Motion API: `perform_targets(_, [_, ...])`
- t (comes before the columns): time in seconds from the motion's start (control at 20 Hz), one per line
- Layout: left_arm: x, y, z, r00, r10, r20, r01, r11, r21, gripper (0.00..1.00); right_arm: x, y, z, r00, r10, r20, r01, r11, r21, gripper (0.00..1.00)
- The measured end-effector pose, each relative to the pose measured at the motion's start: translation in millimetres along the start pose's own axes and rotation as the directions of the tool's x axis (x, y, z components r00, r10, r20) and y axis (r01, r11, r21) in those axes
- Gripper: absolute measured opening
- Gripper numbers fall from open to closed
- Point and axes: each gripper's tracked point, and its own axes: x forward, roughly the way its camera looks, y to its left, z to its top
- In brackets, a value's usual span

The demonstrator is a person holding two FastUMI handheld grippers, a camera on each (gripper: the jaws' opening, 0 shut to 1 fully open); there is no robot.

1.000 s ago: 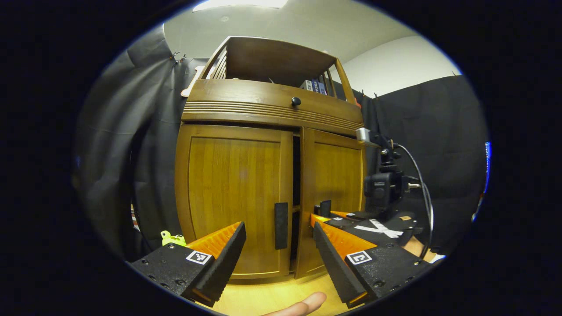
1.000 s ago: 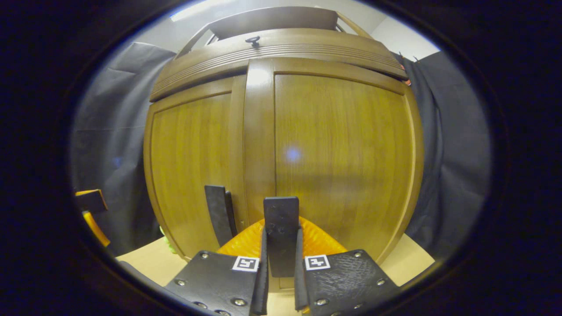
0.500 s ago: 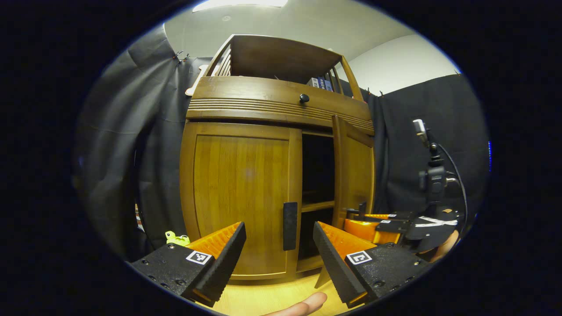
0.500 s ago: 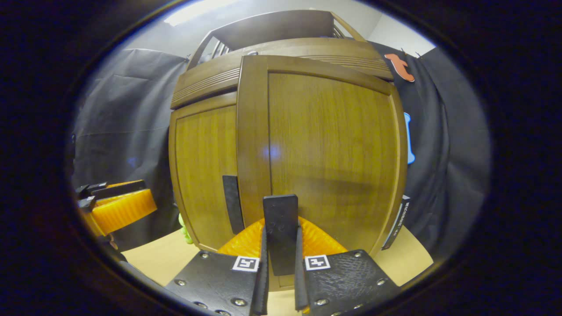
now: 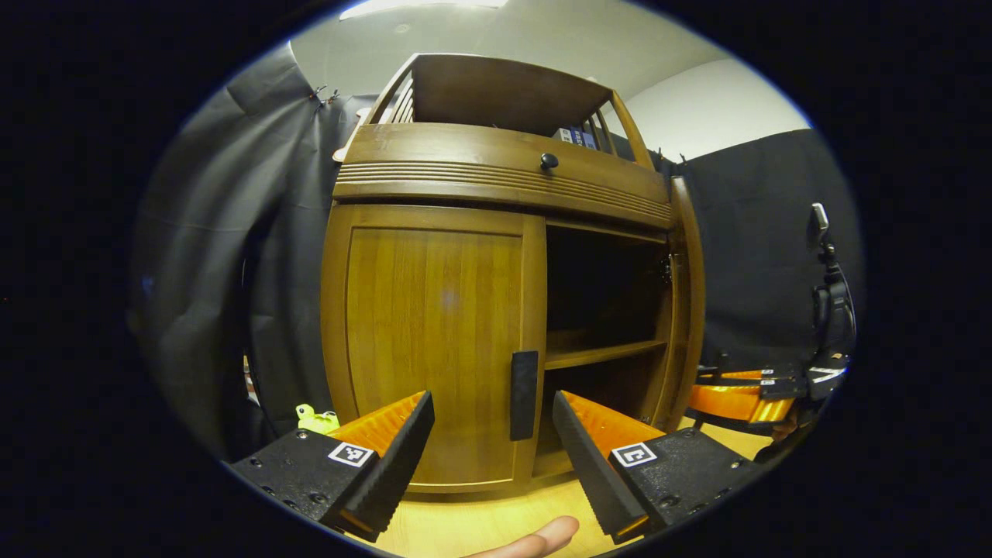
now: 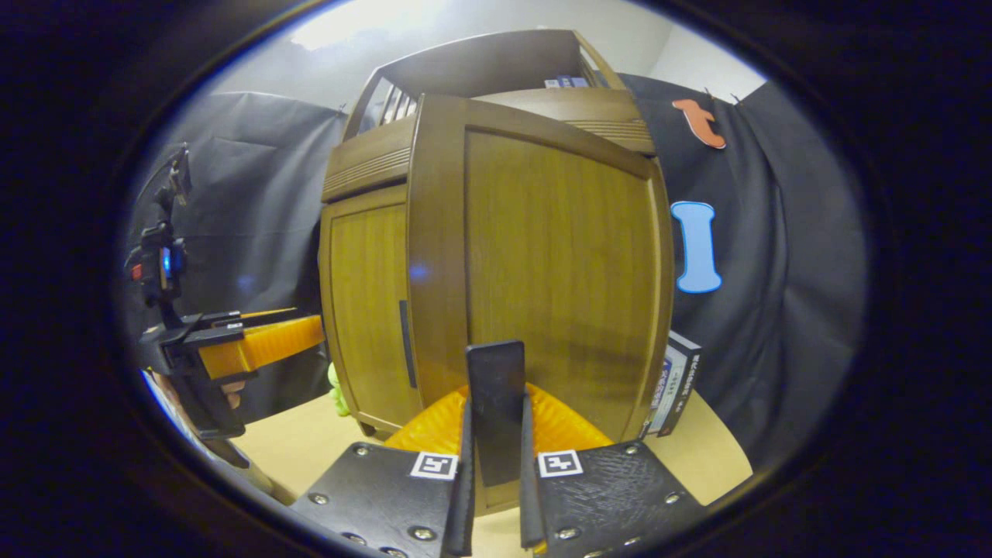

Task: Open the right door of the double-door shoe cabinet with the right hand, and open the left door with the left hand.

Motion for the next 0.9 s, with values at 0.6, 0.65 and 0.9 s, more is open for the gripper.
perform_targets(0.6, [6,-3,-8,1.000,0.013,-0.013,-0.013,1.000,0.000,0.96,-56,-53,2,0.989,-0.146,0.020,0.146,0.989,-0.025,0.22])
perform_targets(0.65, [8,-3,-8,1.000,0.014,-0.015,-0.014,1.000,0.000,0.93,-59,-58,-2,0.985,-0.170,0.014,0.170,0.985,-0.039,0.23])
perform_targets(0.9, [11,-1,-13,0.999,0.027,-0.025,-0.027,1.000,0.000,0.92,-73,-79,-15,0.958,-0.286,-0.027,0.281,0.952,-0.122,0.22])
